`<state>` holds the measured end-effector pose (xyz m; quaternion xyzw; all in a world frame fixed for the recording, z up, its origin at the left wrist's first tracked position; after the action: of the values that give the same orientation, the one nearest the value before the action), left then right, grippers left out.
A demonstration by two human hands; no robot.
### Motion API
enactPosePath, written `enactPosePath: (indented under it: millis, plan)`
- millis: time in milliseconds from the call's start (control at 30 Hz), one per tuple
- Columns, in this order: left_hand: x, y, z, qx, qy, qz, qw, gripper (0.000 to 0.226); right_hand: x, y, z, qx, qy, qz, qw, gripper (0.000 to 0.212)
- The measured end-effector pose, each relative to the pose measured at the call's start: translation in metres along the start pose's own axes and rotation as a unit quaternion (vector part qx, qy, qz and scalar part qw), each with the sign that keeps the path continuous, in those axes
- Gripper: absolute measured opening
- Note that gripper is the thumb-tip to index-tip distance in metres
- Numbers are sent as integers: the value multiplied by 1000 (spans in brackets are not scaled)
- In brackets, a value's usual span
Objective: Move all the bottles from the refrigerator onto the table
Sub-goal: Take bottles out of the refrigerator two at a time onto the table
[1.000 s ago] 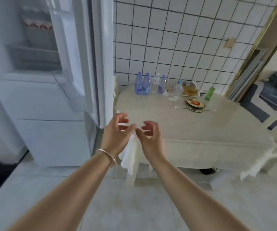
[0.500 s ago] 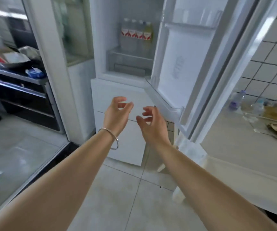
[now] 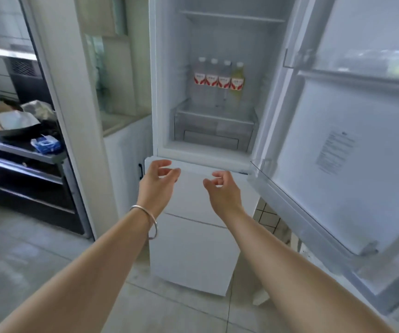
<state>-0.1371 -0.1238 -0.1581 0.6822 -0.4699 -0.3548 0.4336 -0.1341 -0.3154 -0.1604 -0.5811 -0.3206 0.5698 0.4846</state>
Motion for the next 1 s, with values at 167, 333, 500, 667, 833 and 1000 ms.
enactPosePath:
  millis: [167,333,500,667,833,1000]
  plan:
    - [21,-22,-120,4,1,17,1000,34,33,-58,-122,-18,9,-24,1000,37]
    - [39,-40,-213,15,-6,22,1000,26,60,-100,-231,-14,28,-16,999,35]
    - [60,-69,-301,35,-23,3,999,21,85,-120,-315,-2,27,-26,999,34]
    - [102,-95,-390,62,-57,-16,996,24,78,-143,-387,-16,130,-14,991,32]
    - [158,-108,-467,40,-73,38,996,23,63,-158,-449,0,178,-26,984,31]
    - [212,-109,-517,52,-98,46,993,31,44,-183,-503,-20,181,-33,983,35]
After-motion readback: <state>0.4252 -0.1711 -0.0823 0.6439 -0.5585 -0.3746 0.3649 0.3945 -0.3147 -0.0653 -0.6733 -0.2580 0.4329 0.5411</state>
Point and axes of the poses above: each hand's wrist, its own z-axis away from the middle knuckle, its own x-axis out of the palm, y = z × x, the point moved 10 cm from there along -z, towards the middle knuckle, and after that the axes turned 14 degrees about x, right-handed, at the moved point
